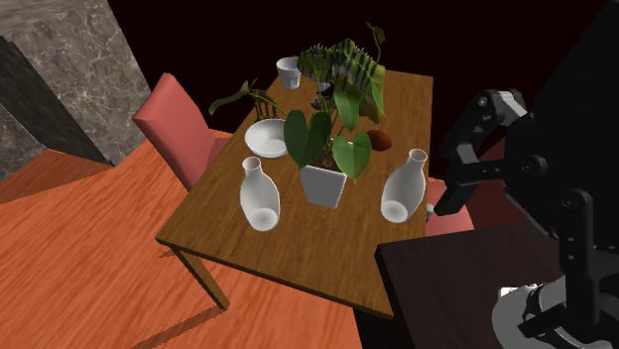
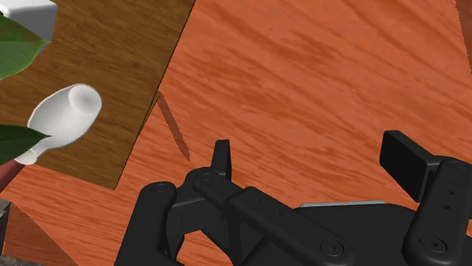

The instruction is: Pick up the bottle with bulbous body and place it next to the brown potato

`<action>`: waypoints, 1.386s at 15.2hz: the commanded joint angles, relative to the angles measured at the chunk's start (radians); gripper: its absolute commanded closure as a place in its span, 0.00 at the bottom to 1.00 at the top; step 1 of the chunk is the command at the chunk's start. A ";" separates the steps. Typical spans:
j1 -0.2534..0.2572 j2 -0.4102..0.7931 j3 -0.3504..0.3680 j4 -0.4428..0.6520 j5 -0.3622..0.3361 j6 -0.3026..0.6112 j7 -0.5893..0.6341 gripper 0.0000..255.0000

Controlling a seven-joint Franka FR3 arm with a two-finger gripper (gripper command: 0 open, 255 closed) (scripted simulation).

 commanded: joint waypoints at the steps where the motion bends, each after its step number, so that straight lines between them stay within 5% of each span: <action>1: 0.000 0.000 0.000 0.000 0.000 0.000 0.000 0.00; 12: -0.050 0.213 -0.178 -0.028 -0.076 0.221 -0.197 0.00; 21: -0.071 0.475 -0.320 0.057 -0.062 0.380 -0.371 0.00</action>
